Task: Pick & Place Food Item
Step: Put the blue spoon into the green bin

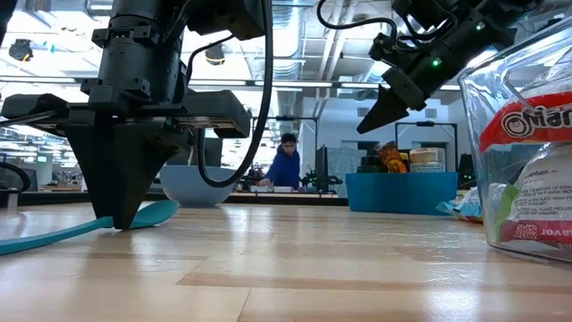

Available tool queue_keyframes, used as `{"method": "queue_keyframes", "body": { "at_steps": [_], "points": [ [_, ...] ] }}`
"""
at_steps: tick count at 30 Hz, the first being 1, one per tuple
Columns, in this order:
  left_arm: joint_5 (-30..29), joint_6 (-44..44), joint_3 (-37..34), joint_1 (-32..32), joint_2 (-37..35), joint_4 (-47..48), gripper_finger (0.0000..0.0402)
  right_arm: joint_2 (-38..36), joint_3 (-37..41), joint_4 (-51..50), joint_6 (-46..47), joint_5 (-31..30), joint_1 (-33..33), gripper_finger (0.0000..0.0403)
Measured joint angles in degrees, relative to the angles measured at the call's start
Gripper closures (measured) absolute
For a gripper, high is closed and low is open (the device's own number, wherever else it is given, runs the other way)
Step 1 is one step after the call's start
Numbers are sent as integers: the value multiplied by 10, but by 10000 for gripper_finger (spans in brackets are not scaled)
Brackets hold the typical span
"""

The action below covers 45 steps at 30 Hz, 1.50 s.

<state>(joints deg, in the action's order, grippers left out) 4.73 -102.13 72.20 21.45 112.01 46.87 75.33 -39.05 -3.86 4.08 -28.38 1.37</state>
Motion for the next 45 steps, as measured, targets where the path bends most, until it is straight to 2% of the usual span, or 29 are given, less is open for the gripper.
{"method": "queue_keyframes", "body": {
  "at_steps": [18, 29, 37, 45],
  "points": [
    [-11, 28, 0, 0, -3, -11, 375, 0, 0, -2, -11, 0, -6, 316],
    [-67, 32, 0, 0, -39, -20, 374, -18, -2, -6, -30, -2, -43, 316],
    [-102, 66, 0, 0, -62, -24, 373, -32, -1, -21, -30, -2, -57, 316],
    [-145, 123, 0, 1, -82, -76, 376, -29, 0, -28, -30, -2, -57, 316]
  ]
}}
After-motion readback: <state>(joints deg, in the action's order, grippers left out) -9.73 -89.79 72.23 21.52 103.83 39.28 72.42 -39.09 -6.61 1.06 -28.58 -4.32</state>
